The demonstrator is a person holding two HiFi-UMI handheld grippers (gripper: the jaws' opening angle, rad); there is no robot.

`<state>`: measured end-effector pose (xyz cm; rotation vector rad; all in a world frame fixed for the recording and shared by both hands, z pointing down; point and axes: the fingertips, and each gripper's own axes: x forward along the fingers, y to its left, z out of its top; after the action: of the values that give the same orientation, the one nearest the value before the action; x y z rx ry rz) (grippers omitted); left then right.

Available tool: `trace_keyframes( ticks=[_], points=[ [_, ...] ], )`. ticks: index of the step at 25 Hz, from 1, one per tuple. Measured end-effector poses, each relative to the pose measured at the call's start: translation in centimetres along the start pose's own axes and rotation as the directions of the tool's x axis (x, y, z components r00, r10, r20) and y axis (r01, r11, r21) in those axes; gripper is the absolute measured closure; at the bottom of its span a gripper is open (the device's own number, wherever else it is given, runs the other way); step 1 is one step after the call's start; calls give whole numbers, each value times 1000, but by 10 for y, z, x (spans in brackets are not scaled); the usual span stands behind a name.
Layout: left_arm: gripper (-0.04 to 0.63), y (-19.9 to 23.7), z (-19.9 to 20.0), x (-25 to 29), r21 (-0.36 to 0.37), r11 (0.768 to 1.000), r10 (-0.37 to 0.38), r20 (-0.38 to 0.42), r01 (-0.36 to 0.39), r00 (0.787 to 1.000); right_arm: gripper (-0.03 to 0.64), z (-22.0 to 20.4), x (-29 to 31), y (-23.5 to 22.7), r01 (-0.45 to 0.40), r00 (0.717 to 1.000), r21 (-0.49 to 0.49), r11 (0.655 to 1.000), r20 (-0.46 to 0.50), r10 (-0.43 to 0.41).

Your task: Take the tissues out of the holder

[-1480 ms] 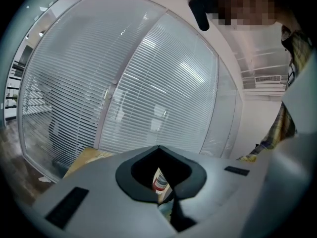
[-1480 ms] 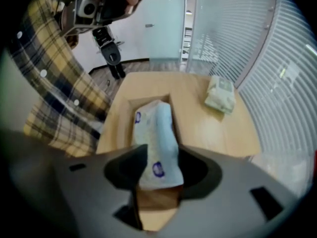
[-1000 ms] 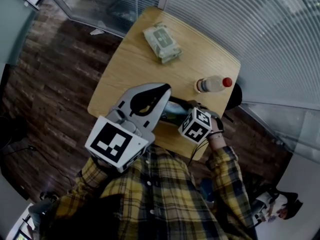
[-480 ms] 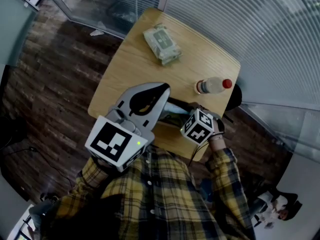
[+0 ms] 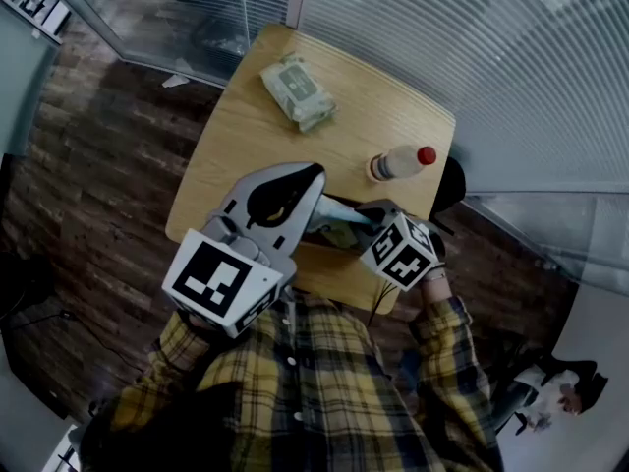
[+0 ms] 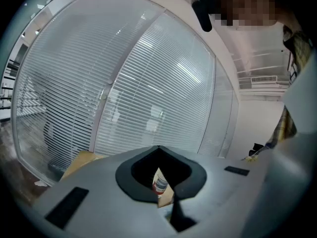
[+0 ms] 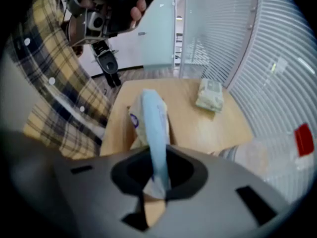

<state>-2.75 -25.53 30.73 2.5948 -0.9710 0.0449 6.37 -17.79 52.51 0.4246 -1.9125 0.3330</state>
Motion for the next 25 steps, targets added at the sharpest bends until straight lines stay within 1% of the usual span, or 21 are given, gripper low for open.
trace_keyframes(
  ticks=[4, 7, 9, 11, 12, 14, 16, 19, 22, 25],
  points=[
    [588, -6, 2, 4, 12, 1000, -19, 7, 19, 1000, 558, 11, -24, -1, 8, 995, 60, 998, 97, -14],
    [588, -12, 3, 4, 10, 1000, -25, 7, 25, 1000, 557, 17, -46, 0, 11, 984, 120, 993, 176, -32],
    [588, -15, 3, 3, 14, 1000, -26, 9, 26, 1000, 557, 20, -63, -3, 18, 968, 178, 984, 242, -62],
    [588, -20, 3, 3, 22, 999, -29, 9, 29, 1000, 557, 23, -83, -7, 30, 944, 244, 969, 313, -108],
    [588, -22, 3, 4, 29, 999, -33, 8, 33, 999, 558, 24, -93, -10, 38, 927, 278, 960, 349, -138],
    [588, -25, 3, 5, 34, 999, -40, 5, 40, 999, 557, 28, -113, -16, 49, 884, 347, 936, 422, -202],
    [588, -27, 4, 6, 42, 998, -47, 5, 46, 999, 557, 33, -132, -21, 45, 830, 417, 908, 490, -266],
    [588, -27, 6, 5, 52, 998, -46, 9, 46, 999, 557, 44, -160, -26, 7, 745, 513, 859, 570, -346],
    [588, -26, 7, 3, 52, 998, -44, 10, 43, 999, 558, 49, -183, -26, -11, 663, 558, 830, 625, -412],
    [588, -27, 7, 2, 55, 997, -56, 10, 55, 998, 557, 53, -203, -25, -16, 583, 605, 796, 652, -484]
  ],
)
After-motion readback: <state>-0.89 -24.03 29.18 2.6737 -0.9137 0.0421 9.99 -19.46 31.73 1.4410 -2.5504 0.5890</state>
